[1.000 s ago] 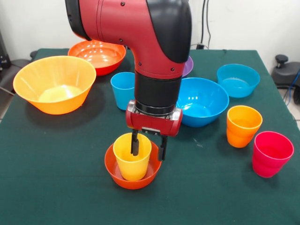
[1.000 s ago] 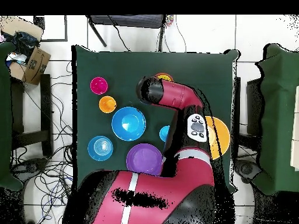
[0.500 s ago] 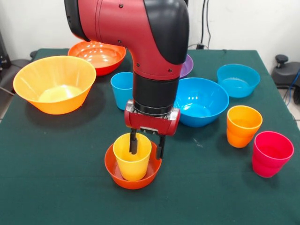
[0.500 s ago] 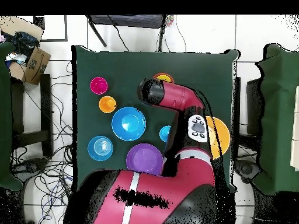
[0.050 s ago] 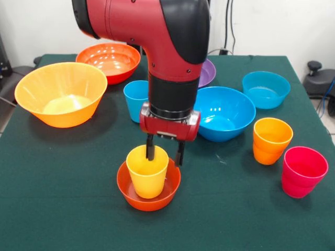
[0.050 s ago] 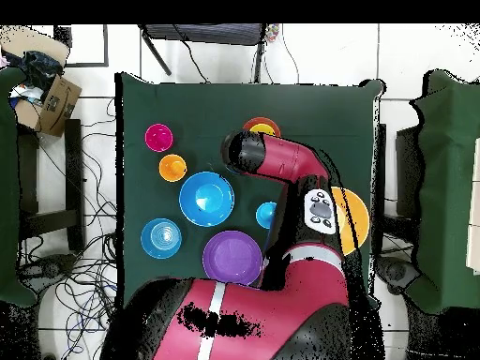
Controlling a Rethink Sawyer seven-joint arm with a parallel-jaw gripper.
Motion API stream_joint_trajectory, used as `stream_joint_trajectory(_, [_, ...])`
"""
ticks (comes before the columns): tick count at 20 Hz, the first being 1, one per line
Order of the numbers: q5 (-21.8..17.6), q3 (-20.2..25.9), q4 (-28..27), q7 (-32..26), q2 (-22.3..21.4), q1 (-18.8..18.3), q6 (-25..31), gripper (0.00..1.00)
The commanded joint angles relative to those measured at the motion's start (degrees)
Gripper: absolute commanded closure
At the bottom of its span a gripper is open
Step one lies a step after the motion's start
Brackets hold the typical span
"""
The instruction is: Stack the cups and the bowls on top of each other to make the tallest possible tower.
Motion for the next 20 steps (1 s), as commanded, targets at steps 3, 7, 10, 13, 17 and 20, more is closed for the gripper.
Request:
stream_joint_trajectory(3, [1.2, 6.1, 3.0, 3.2, -2.9, -1.3, 10.2, 0.0])
stream_joint_trajectory(7, [1.5, 7.1, 3.5, 3.3, -3.3, -2.2, 8.7, 0.0])
stream_joint_trajectory(10, [1.6, 7.6, 4.4, 3.6, -3.5, -2.9, 7.1, 0.0])
stream_joint_trajectory(13, [1.4, 8.0, 5.2, 3.7, -4.0, -3.5, 5.4, 0.0])
stream_joint_trajectory(17, [0.8, 7.4, 6.5, 4.3, -5.4, -3.5, 5.2, 0.0])
stream_joint_trajectory(20, [1.0, 5.5, 8.7, 6.0, -7.6, -2.5, 7.4, 0.0])
